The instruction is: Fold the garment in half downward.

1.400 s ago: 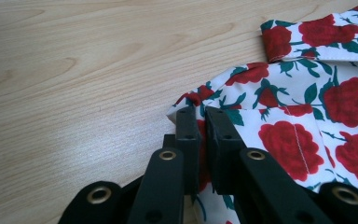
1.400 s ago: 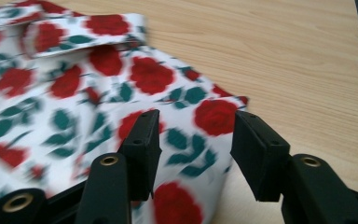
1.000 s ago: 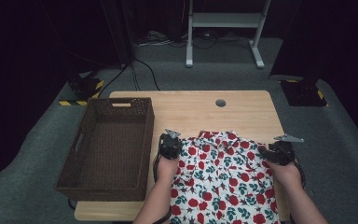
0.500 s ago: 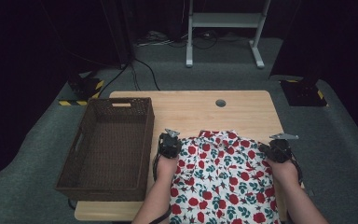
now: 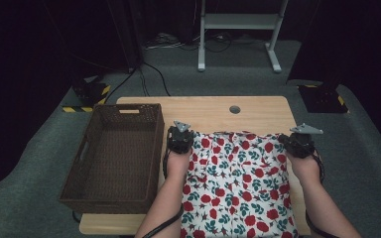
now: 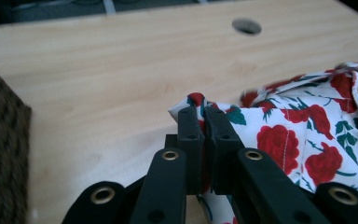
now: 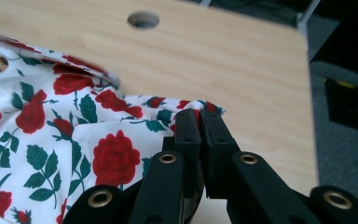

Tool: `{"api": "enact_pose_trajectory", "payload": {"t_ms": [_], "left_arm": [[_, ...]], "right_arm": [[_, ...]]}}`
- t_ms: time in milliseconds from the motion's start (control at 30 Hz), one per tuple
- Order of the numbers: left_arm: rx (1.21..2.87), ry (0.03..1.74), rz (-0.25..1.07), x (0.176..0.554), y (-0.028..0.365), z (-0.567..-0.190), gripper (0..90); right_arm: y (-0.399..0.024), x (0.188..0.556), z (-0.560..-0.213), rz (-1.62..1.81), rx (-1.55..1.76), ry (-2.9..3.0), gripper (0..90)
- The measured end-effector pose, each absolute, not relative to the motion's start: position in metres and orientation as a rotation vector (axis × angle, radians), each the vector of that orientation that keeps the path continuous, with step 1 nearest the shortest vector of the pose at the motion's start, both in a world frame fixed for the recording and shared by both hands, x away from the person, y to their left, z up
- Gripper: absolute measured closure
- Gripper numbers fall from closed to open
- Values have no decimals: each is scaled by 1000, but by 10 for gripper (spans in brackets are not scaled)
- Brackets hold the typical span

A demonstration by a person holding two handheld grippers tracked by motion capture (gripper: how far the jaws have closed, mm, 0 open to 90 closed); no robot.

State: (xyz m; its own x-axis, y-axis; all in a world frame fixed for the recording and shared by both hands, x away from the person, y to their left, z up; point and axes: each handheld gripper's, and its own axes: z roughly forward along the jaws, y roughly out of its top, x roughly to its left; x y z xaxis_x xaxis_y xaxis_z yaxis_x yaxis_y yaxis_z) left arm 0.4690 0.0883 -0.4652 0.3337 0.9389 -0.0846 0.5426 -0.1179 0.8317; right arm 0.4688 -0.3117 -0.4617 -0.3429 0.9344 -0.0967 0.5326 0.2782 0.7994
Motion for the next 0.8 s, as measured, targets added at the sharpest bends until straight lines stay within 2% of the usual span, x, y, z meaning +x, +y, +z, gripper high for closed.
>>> {"api": "enact_pose_trajectory", "payload": {"t_ms": [333,600,800], "left_arm": [[1773,1195,694,484,84,-427,854],[1780,1182,665,471,82,-440,854],[1777,1166,666,448,83,-440,853]], "right_arm": [[-309,475,-413,951,1244,1879,870],[-310,462,-421,944,1248,1860,868],[-310,436,-424,981,1231,1842,866]]}}
